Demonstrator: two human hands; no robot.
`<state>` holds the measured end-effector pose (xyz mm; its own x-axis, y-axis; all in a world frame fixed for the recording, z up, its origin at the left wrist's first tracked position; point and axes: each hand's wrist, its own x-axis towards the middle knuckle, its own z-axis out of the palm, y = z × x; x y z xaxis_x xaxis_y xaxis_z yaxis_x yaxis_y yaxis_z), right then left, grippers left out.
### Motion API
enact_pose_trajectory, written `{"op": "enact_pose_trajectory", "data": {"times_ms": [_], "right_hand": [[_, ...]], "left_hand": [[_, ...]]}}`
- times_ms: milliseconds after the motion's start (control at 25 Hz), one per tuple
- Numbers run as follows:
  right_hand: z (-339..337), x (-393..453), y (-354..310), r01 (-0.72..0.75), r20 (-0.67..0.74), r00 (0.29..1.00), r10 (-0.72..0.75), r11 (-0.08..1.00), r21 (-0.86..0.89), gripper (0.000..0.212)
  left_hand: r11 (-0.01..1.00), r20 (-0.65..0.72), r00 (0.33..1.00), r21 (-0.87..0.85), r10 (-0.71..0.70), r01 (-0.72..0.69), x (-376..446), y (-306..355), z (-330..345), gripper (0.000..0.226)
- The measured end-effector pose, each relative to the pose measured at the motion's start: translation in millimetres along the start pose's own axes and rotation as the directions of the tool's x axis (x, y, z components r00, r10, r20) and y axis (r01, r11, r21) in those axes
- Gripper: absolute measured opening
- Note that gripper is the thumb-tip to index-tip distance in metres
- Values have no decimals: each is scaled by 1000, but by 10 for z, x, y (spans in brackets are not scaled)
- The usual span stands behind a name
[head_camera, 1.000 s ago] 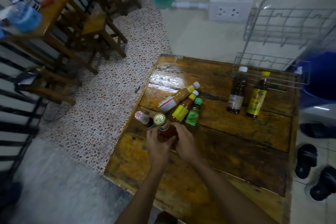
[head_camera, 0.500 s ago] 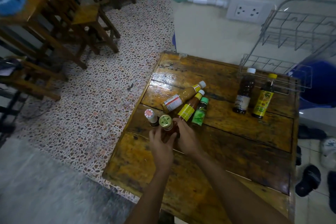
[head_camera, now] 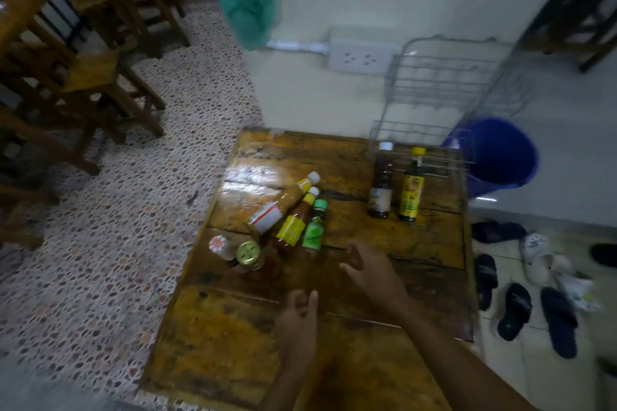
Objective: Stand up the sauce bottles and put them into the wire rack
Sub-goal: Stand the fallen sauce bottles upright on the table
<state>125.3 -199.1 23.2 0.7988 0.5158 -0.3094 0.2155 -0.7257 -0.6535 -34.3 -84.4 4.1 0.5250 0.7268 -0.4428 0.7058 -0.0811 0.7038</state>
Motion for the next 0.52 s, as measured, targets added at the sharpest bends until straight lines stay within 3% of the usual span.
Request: {"op": "enact_pose_trajectory", "data": {"times_ms": [80,280,400,520], "right_hand": [[-422,6,369,-79,-97,992,77,997,-23,43],[-1151,365,902,-181,-212,959,185,983,41,44],[-1169,758,1164,-237,-204,947,250,968,84,42],[-1143,961,1171,-227,-203,948,244,968,104,38]], "left_hand": [[996,163,983,0,88,-89,-33,379,412,27],[924,309,881,19,357,-381,390,1683,1253,35],[866,350,839,130,416,-483,720,2258,1592,51],[830,338,846,244,412,-501,951,2487,1859,62]]}}
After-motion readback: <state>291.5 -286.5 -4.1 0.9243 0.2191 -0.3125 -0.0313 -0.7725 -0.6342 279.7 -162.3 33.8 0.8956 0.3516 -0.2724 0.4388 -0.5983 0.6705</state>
